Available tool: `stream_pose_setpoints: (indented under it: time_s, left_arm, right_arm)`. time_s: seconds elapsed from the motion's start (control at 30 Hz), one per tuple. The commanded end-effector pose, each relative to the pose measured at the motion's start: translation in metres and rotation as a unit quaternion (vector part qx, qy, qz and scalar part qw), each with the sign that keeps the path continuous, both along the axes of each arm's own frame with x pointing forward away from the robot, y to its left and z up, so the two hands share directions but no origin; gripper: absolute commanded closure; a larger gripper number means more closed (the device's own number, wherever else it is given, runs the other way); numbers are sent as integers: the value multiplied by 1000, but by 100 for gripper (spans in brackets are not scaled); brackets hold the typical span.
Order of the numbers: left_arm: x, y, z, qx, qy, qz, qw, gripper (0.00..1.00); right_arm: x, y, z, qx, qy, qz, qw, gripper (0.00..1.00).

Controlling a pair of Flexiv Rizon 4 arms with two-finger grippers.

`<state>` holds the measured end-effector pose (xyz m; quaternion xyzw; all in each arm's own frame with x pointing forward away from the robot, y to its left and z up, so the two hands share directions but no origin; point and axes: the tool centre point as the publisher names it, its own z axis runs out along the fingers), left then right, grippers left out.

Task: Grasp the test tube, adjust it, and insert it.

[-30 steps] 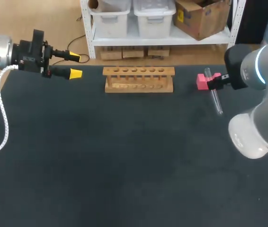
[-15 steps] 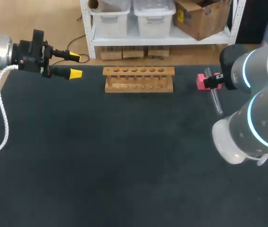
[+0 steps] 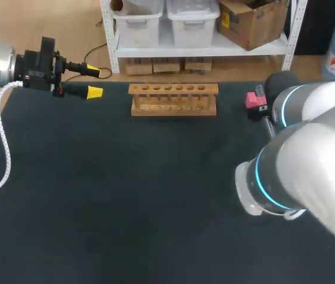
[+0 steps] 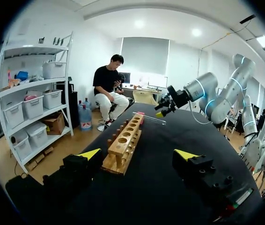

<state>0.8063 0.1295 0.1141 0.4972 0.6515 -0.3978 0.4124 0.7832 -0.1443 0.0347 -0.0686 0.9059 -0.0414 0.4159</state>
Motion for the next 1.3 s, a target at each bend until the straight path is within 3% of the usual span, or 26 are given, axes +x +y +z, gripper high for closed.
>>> stream_pose_setpoints:
  time_s: [0.03,0.47,1.0,1.3]
  left_arm:
    - [0,0,-1,-1,-1,0,1000,0]
    - [0,0,-1,-1,-1,0,1000,0]
    - [0,0,-1,-1,-1,0,1000,0]
    - [0,0,-1,-1,-1,0,1000,0]
  right_arm:
    - [-1,2,-2,-17,-4,-28,999,0]
    - [6,-2,-8,43,17,11,999,0]
    - [19,-3,-30,51,73,39,995,0]
    - [24,0,-42,63,86,37,994,0]
